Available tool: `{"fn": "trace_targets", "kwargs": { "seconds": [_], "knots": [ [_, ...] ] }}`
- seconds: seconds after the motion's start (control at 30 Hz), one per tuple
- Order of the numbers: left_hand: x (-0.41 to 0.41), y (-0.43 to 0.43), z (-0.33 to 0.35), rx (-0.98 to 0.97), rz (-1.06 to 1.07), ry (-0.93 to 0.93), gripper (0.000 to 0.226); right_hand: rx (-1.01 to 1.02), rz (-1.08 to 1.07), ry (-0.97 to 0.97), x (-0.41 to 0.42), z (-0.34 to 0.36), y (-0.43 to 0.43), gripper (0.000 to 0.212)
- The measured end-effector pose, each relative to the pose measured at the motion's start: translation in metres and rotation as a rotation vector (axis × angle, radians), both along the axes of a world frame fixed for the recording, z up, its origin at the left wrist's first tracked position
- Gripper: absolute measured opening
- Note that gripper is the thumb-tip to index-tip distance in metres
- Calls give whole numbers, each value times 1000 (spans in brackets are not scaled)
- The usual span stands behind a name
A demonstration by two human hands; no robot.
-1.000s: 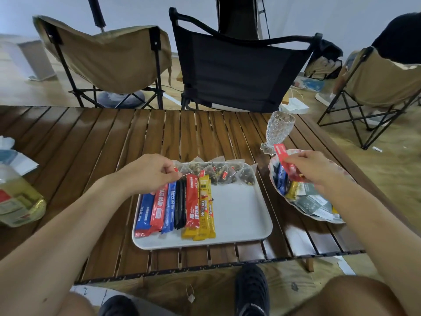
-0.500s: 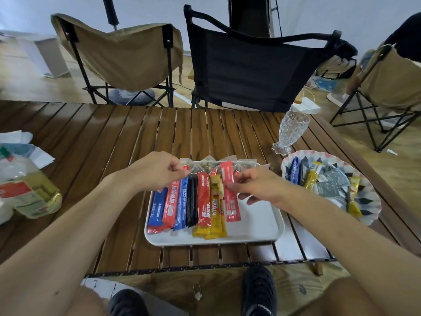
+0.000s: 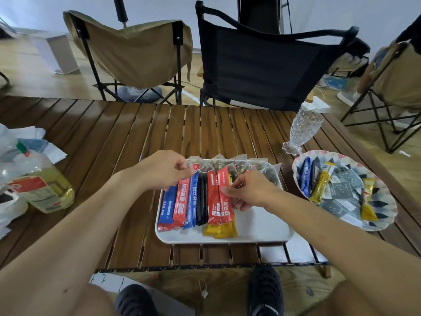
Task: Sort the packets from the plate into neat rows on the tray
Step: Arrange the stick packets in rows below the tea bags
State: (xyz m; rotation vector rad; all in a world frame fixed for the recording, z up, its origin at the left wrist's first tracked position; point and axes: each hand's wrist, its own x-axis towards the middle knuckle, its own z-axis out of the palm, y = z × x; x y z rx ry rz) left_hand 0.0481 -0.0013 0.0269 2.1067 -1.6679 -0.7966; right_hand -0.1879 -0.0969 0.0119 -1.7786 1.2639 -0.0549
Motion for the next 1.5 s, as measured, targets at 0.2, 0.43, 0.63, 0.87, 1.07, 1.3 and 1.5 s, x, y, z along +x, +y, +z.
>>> {"fn": "trace_targets", "kwargs": {
  "seconds": [0.2, 0.43, 0.63, 0.87, 1.07, 1.3, 1.5],
  "knots": [
    [1, -1, -1, 6, 2, 2, 32, 7, 33, 7, -4, 2, -4, 38],
    [1, 1, -2, 14, -6, -20, 33, -23, 67, 24, -3, -1, -1, 34],
    [-1, -1, -1, 23, -6, -28, 30, -29, 86, 11, -5, 3, -2, 35],
    [-6, -4, -1, 7, 10, 2, 29, -34, 51, -33, -19, 12, -10, 28],
    [-21, -16, 1, -3, -17, -62, 29, -168, -25, -9, -59, 25, -35, 22],
    [-46, -33, 5, -8, -32, -98, 31, -392, -227, 225, -133, 18, -81, 29],
    [-60, -43, 5, 1, -66, -141, 33, -563, -134, 442, -158, 10, -92, 48]
  ]
}}
